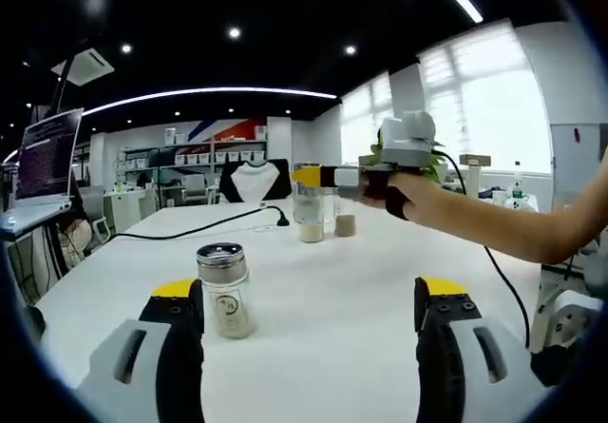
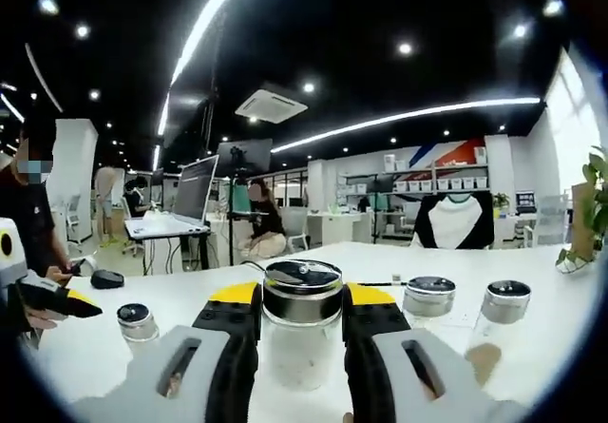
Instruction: Rotate the seasoning bottle until the label or dispensing opening points toward the visible target arrow and the bottle remains upright within the marked orientation range
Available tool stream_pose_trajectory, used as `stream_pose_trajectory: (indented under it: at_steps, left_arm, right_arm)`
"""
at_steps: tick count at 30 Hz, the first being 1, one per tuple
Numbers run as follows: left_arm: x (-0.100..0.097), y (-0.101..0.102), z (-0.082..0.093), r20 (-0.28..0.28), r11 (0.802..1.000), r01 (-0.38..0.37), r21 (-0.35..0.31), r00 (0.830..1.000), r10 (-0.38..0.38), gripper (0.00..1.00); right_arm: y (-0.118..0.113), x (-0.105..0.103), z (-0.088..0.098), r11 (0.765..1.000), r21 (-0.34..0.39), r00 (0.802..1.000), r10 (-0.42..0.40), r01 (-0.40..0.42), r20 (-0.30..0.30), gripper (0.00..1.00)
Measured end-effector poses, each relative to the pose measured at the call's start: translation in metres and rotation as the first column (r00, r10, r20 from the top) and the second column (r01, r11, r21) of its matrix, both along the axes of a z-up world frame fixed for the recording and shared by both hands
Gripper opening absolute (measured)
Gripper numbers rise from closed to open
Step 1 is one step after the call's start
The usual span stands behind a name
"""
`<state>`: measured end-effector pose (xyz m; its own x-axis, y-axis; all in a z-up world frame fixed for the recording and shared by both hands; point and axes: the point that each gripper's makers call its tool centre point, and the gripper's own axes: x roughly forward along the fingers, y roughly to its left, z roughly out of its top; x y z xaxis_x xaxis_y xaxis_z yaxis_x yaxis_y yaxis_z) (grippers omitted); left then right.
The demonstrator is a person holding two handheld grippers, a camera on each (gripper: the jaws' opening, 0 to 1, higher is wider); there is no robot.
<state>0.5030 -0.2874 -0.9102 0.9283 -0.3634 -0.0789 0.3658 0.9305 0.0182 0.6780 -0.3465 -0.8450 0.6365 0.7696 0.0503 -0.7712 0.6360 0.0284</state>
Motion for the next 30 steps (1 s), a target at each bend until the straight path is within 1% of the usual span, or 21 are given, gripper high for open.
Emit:
stream_pose_trajectory:
  at_steps: [2,4,7,10,11,18,22,27,29,30]
  left_arm:
    - [-0.001,-0.002,-0.001,-0.004,1.000,0.008,0.003,1.000,-0.008,0.97]
    - [-0.002,-0.004,-0.002,-0.004,1.000,0.011,0.005,1.000,-0.011,0.97]
    - [-0.003,-0.007,-0.002,-0.005,1.000,0.017,0.004,1.000,-0.017,0.97]
    - [-0.003,-0.012,-0.003,-0.004,0.999,0.036,-0.020,0.999,-0.036,0.97]
    - [-0.002,-0.013,-0.005,-0.013,0.998,0.045,-0.037,0.999,-0.045,0.97]
    - [0.000,-0.022,-0.007,-0.018,0.997,0.061,-0.050,0.998,-0.062,0.97]
    - [0.000,-0.032,-0.010,-0.023,0.996,0.083,-0.042,0.996,-0.084,0.96]
    - [-0.002,-0.039,-0.013,-0.025,0.994,0.099,-0.040,0.995,-0.100,0.96]
    - [-0.002,-0.043,-0.012,-0.024,0.992,0.112,-0.051,0.993,-0.113,0.96]
    - [-0.003,-0.046,-0.011,-0.019,0.990,0.125,-0.064,0.992,-0.127,0.96]
  right_arm:
    - [-0.002,-0.006,-0.002,1.000,-0.007,1.000,-0.001,0.001,0.005,0.30]
    - [-0.005,-0.005,-0.001,1.000,-0.014,1.000,-0.001,0.001,0.013,0.30]
    - [-0.010,-0.011,0.000,1.000,-0.010,1.000,0.001,0.000,0.015,0.30]
    - [-0.017,-0.015,-0.002,1.000,-0.018,1.000,-0.002,0.003,0.022,0.30]
    - [-0.018,-0.016,-0.002,1.000,-0.019,1.000,-0.002,0.003,0.024,0.30]
    - [-0.029,-0.027,-0.003,1.000,-0.014,1.000,0.004,-0.004,0.022,0.30]
    - [-0.038,-0.034,-0.004,1.000,-0.007,1.000,0.011,-0.011,0.016,0.30]
    - [-0.044,-0.044,-0.006,1.000,-0.015,1.000,0.018,-0.018,0.019,0.30]
    - [-0.046,-0.049,-0.007,1.000,-0.011,1.000,0.027,-0.027,0.015,0.30]
    - [-0.047,-0.055,-0.008,0.999,-0.007,0.999,0.033,-0.033,0.010,0.30]
